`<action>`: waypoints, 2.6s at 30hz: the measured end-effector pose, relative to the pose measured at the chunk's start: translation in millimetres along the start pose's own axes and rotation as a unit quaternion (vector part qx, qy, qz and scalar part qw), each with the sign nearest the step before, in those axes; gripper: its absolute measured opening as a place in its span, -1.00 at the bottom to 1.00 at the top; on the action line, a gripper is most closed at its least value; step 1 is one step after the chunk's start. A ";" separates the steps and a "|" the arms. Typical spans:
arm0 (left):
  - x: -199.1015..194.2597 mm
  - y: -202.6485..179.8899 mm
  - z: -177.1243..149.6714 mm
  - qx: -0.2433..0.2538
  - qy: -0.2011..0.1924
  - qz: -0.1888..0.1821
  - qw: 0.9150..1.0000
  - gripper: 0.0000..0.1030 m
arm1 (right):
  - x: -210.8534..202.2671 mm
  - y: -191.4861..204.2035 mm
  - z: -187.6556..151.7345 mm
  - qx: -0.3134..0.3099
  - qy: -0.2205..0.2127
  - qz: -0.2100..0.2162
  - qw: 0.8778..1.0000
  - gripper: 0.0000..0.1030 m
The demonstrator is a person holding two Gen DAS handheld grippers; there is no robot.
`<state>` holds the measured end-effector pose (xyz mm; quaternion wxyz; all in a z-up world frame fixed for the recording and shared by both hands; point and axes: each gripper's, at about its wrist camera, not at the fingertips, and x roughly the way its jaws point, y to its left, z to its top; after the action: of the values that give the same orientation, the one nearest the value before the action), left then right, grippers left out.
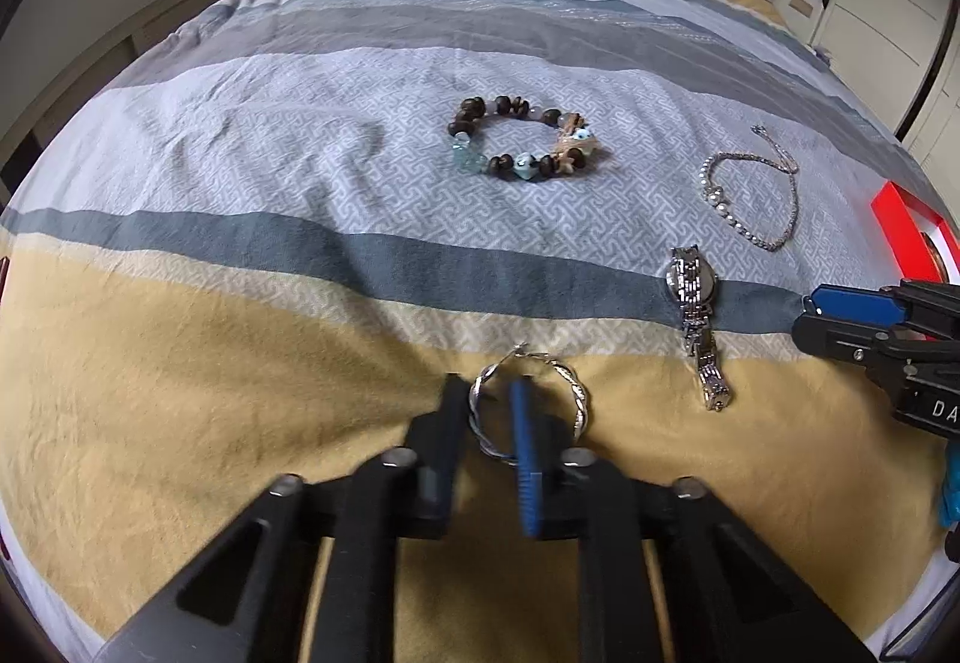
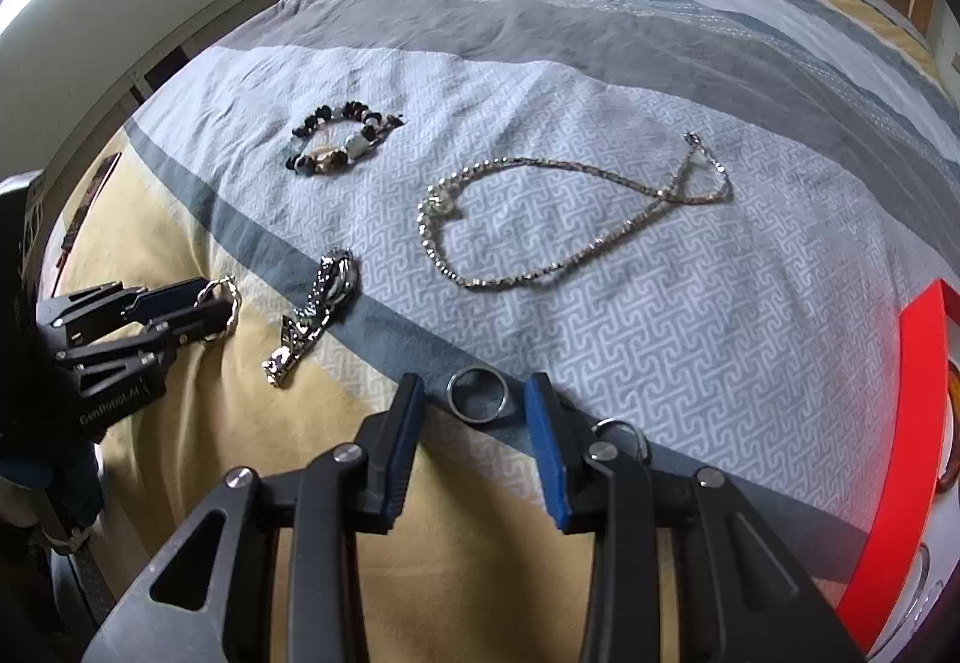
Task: Organize jewelry
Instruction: 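Grasp the second twisted silver hoop with the left tool while the right tool grasps a silver ring, then carry the hoop and ring into the red box and open both tools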
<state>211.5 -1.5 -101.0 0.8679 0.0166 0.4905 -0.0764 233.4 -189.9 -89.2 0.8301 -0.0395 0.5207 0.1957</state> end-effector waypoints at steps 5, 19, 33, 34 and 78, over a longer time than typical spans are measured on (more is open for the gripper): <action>-4.1 -1.1 -1.4 -0.001 -0.009 -0.003 1.000 -0.87 | 0.5 8.9 -3.9 -0.019 0.007 -0.002 1.000 -0.63; -64.0 -20.6 -10.2 0.016 -0.040 -0.006 0.999 -0.87 | -77.8 22.6 -24.4 -0.011 -0.043 0.021 0.999 -0.63; -105.8 -142.5 3.6 0.095 -0.068 -0.074 0.990 -0.87 | -173.4 -46.3 -81.9 0.056 -0.103 -0.033 0.993 -0.63; -105.0 -153.8 5.4 0.102 -0.067 -0.081 0.989 -0.87 | -179.1 -57.8 -87.2 0.065 -0.105 -0.041 0.992 -0.63; 69.6 -396.4 103.7 0.234 0.011 -0.085 0.969 -0.86 | -98.9 -294.7 -67.3 0.142 -0.003 -0.137 0.980 -0.60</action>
<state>275.8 -412.0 -88.4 0.8250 0.1781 0.4681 -0.2618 246.4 -507.3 -73.5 0.8476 0.0081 0.5306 0.0042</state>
